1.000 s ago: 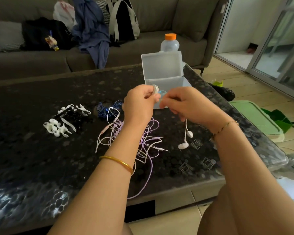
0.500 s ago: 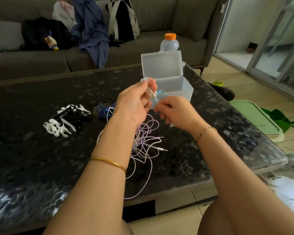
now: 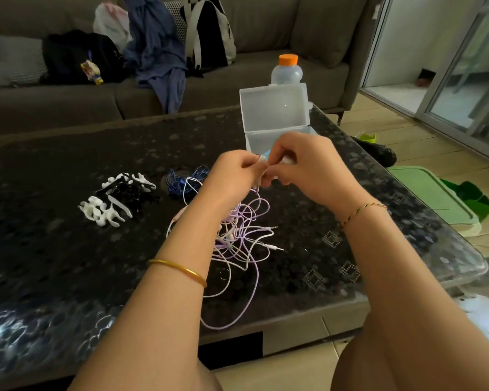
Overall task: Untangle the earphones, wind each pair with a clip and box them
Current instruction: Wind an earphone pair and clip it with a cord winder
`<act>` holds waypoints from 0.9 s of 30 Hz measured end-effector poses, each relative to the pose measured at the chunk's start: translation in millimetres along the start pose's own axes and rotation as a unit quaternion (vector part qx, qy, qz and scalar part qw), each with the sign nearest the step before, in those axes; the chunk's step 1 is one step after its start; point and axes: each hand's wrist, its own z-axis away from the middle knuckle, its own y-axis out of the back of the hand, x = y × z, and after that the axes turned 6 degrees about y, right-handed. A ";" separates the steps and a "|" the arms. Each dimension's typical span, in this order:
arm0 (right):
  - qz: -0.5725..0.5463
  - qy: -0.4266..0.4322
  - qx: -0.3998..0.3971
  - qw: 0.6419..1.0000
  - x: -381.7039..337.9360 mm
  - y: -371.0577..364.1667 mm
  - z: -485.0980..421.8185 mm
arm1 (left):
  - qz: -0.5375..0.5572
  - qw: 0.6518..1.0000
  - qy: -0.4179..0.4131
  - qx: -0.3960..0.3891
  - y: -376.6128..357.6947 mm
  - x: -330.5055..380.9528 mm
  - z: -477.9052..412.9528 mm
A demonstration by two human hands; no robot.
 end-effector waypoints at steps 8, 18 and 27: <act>-0.304 -0.055 -0.043 0.950 10.1 -8.4 -2.6 | 0.166 0.978 0.096 -0.083 19.7 9.6 10.0; -0.447 -0.123 -0.055 0.884 -33.3 -49.0 -16.8 | 0.172 0.966 0.182 0.066 48.2 -2.1 21.0; -0.425 -0.162 -0.135 0.880 -70.9 -74.9 -35.5 | 0.148 0.951 0.214 0.165 83.1 -22.1 33.3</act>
